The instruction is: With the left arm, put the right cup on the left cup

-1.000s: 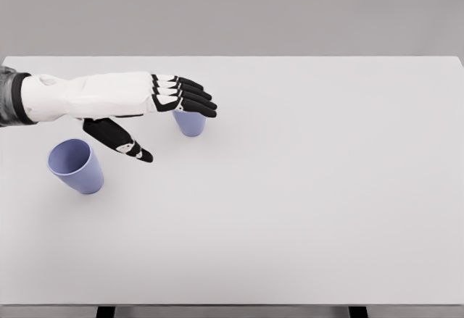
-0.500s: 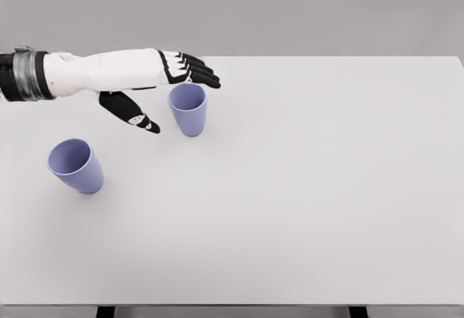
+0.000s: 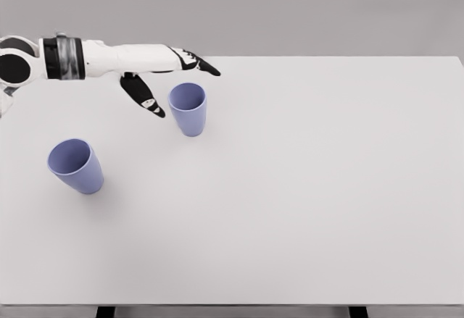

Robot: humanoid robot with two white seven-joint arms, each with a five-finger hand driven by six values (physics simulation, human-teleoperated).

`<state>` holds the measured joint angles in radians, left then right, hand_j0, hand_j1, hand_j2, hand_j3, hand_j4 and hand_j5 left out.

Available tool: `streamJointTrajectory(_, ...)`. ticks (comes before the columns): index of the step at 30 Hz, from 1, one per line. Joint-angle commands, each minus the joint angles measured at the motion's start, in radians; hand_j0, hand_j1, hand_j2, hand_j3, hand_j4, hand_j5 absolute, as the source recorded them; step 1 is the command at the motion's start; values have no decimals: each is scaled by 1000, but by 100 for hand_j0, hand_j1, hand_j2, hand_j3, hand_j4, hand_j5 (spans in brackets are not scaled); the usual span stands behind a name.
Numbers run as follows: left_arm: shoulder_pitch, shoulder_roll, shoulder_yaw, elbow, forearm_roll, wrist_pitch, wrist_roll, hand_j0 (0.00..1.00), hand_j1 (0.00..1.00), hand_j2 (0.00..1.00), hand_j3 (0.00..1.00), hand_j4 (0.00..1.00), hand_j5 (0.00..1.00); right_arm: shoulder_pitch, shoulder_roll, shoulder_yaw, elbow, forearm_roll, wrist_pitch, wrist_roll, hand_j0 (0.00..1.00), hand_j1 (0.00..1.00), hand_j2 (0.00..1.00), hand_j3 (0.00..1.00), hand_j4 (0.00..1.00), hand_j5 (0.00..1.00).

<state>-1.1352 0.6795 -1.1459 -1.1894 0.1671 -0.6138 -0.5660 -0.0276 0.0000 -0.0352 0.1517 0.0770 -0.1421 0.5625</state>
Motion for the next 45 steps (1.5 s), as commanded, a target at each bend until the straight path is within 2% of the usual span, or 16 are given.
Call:
streamJointTrajectory(1, 0, -26, -9, 37, 6, 3, 6, 100, 100, 100, 100, 100, 100, 0, 0, 0, 0, 1, -1, 0, 100, 100, 100, 100, 100, 100)
streamJointTrajectory(2, 5, -49, -9, 47, -1, 3, 6, 100, 100, 100, 100, 100, 100, 0, 0, 0, 0, 1, -1, 0, 100, 100, 100, 100, 100, 100)
streamJointTrajectory(8, 6, -49, -12, 53, -4, 3, 6, 100, 100, 100, 100, 100, 100, 0, 0, 0, 0, 1, -1, 0, 100, 100, 100, 100, 100, 100)
streamJointTrajectory(13, 5, -52, -9, 169, -26, 3, 18, 100, 100, 100, 100, 100, 100, 0, 0, 0, 0, 1, -1, 0, 100, 100, 100, 100, 100, 100)
streamJointTrajectory(17, 5, -116, -11, 274, -29, 3, 20, 100, 100, 100, 100, 100, 100, 0, 0, 0, 0, 1, -1, 0, 100, 100, 100, 100, 100, 100)
streamJointTrajectory(18, 3, -135, -5, 289, -72, 3, 21, 100, 100, 100, 100, 100, 100, 0, 0, 0, 0, 1, -1, 0, 100, 100, 100, 100, 100, 100)
streamJointTrajectory(19, 5, -136, -6, 301, -78, 3, 23, 100, 100, 100, 100, 100, 100, 0, 0, 0, 0, 1, -1, 0, 100, 100, 100, 100, 100, 100)
streamJointTrajectory(25, 32, -169, -6, 303, -97, 3, 23, 100, 100, 100, 100, 100, 100, 0, 0, 0, 0, 1, -1, 0, 100, 100, 100, 100, 100, 100)
streamJointTrajectory(33, 32, -179, 0, 304, -100, 3, 23, 100, 100, 100, 100, 100, 100, 0, 0, 0, 0, 1, -1, 0, 100, 100, 100, 100, 100, 100)
streamJointTrajectory(36, 32, -182, -6, 330, -101, 3, 52, 100, 100, 100, 100, 100, 100, 0, 0, 0, 0, 1, -1, 0, 100, 100, 100, 100, 100, 100)
streamJointTrajectory(39, 34, -184, -2, 341, -136, 3, 54, 100, 100, 100, 100, 100, 100, 0, 0, 0, 0, 1, -1, 0, 100, 100, 100, 100, 100, 100)
streamJointTrajectory(45, 41, -218, -3, 356, -158, 3, 57, 100, 100, 100, 100, 100, 100, 0, 0, 0, 0, 1, -1, 0, 100, 100, 100, 100, 100, 100)
